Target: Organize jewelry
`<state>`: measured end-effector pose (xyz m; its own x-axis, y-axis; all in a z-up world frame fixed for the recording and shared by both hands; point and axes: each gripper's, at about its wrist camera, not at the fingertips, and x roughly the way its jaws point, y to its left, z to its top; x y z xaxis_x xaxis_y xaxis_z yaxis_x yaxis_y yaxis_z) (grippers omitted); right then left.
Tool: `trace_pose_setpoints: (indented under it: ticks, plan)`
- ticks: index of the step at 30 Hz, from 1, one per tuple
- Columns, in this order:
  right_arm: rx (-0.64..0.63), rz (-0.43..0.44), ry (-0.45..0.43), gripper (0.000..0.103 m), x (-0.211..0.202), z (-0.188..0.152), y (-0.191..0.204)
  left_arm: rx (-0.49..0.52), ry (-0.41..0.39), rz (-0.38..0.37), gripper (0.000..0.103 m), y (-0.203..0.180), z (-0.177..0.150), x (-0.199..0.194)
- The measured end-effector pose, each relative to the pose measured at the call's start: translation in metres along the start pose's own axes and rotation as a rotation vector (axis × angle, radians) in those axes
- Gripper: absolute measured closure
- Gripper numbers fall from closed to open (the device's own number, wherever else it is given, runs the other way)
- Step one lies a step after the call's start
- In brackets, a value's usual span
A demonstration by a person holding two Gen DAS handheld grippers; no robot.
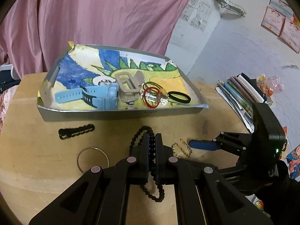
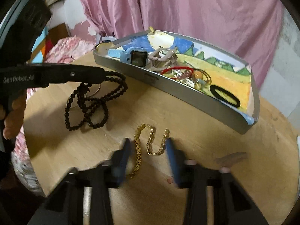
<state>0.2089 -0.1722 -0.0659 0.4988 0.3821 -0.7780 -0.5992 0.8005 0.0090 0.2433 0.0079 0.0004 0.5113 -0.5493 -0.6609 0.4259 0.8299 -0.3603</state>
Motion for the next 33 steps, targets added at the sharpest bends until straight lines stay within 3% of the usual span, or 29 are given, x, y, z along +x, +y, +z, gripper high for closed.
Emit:
trace_pose_setpoints:
  ticks: [4,8,18,26,33]
  plan:
    - [0.0,0.005,-0.005,0.086,-0.001,-0.001,0.001,-0.003,-0.001,0.0,0.1,0.001,0.0,0.001]
    - [0.018,0.018,-0.037,0.101,-0.01,0.005,-0.003,0.004,-0.007,-0.001,0.1,-0.001,0.002,0.0]
    - [0.021,0.034,-0.042,0.101,-0.009,0.006,-0.002,0.011,-0.015,0.002,0.1,-0.004,0.004,-0.002]
    - [0.02,0.012,-0.143,0.101,-0.036,0.026,-0.008,0.016,-0.057,-0.006,0.1,-0.008,0.013,-0.01]
    - [0.019,-0.024,-0.256,0.102,-0.067,0.051,-0.019,0.032,-0.141,-0.023,0.1,-0.018,0.04,-0.024]
